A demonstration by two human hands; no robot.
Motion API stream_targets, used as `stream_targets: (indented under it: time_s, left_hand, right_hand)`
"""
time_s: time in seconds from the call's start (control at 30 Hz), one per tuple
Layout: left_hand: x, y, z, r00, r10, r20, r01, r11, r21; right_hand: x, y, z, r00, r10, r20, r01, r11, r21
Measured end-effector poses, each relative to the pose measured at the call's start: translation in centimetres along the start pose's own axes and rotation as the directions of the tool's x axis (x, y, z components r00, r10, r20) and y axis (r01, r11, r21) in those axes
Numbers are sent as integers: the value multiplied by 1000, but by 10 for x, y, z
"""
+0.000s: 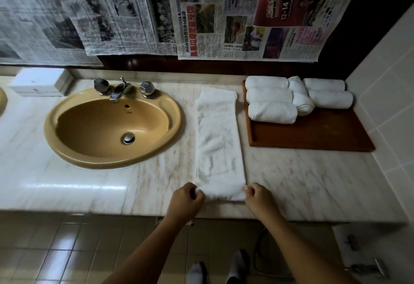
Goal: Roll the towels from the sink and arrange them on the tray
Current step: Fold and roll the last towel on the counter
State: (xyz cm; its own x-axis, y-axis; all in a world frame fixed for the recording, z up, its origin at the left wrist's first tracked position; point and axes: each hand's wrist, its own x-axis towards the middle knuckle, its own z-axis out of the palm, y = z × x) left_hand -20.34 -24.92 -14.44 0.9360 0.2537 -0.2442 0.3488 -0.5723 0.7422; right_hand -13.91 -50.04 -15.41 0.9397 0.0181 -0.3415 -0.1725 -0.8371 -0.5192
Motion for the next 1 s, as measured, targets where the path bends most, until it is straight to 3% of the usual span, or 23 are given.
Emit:
stream_targets:
  time_s: [0.1, 0.17, 0.27, 0.4, 0.5, 0.67, 0.83, 1.0]
  left_hand:
    - [2, -2, -3, 997, 56, -49, -57, 998, -23]
    - [2, -8, -3, 968, 235, -91, -229, 971, 66]
    - [0, -17, 1, 860, 502, -92, -480, 857, 185]
    - [-6, -31, 2, 817, 574, -49, -537, 790, 296]
    - [-8, -40, -3, 826, 558, 79, -546, 759, 355]
    - [-3, -31, -8, 831, 551, 74, -536, 759, 370]
    - [-4, -25, -13, 880, 474, 36, -471, 857, 207]
    - [-3, -21, -12, 962, 269, 40, -269, 963, -3]
  right_hand:
    - [-4, -5, -2, 996, -28, -84, 34, 997, 69]
    - [-8, -5, 1, 984, -137, -118, 149, 983, 103]
    - [-12, 1, 7, 944, -279, -174, 301, 947, 112]
    - [-17, 12, 2, 903, -391, -177, 412, 906, 100]
    - [-21, 19, -1, 899, -430, -80, 434, 900, 42]
    - [-15, 18, 3, 925, -377, -50, 377, 926, 7]
    - [-12, 14, -4, 958, -280, -60, 287, 940, 183]
    - [-10, 4, -6, 993, -120, 25, 106, 946, 307]
